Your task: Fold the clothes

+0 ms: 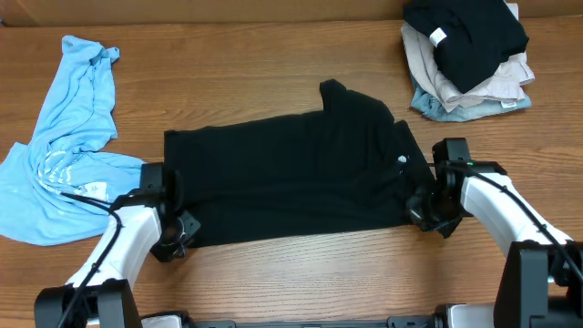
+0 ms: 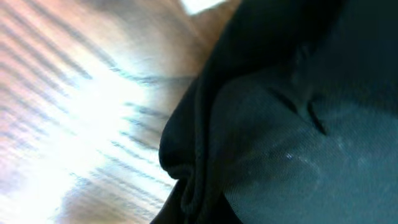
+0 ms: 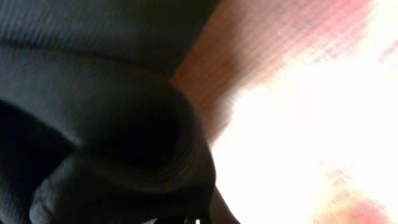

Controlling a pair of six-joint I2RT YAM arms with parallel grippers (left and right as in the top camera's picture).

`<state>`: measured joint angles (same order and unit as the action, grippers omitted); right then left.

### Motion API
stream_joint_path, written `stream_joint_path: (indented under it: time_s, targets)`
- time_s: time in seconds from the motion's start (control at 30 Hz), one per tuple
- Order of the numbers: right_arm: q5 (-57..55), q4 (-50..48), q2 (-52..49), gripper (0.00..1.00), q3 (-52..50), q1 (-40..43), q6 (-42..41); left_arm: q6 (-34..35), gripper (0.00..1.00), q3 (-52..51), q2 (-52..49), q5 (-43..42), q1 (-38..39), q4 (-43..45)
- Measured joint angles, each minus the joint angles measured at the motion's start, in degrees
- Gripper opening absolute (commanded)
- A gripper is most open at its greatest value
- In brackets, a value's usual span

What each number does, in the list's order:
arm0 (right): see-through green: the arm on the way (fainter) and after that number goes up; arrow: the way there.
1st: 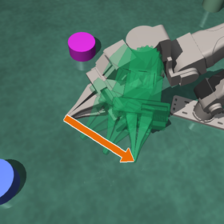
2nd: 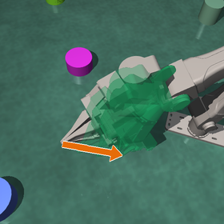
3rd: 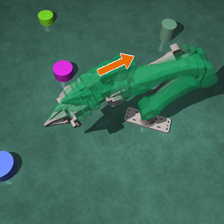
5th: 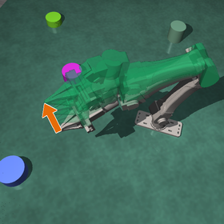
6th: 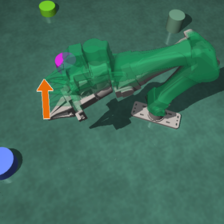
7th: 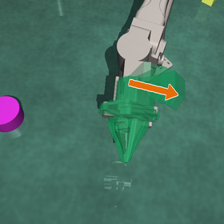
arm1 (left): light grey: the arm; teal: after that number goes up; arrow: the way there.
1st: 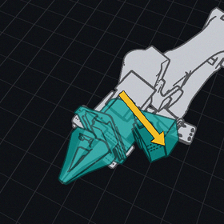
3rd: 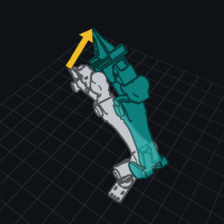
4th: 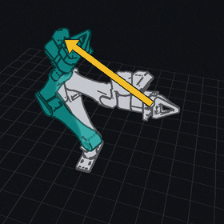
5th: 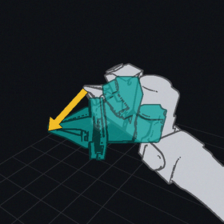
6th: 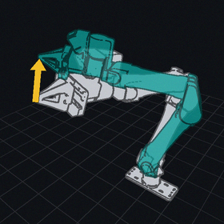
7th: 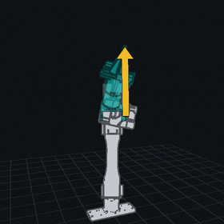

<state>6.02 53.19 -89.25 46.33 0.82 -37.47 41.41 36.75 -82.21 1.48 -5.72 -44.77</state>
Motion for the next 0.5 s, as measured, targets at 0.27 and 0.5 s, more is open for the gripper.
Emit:
stream_joint_path:
  time_s: [0.27, 0.5]
  targets:
    - [1.4, 8.2, 12.5, 0.09, 0.0, 0.7, 0.0, -0.1, 0.04, 0.0, 0.0, -0.1, -3.1, -3.9]
    - [1.2, 11.3, 23.1, 1.0, 0.1, 1.0, 1.9, -9.0, 0.81, -0.1, -0.1, -2.6, -3.3, -3.2]
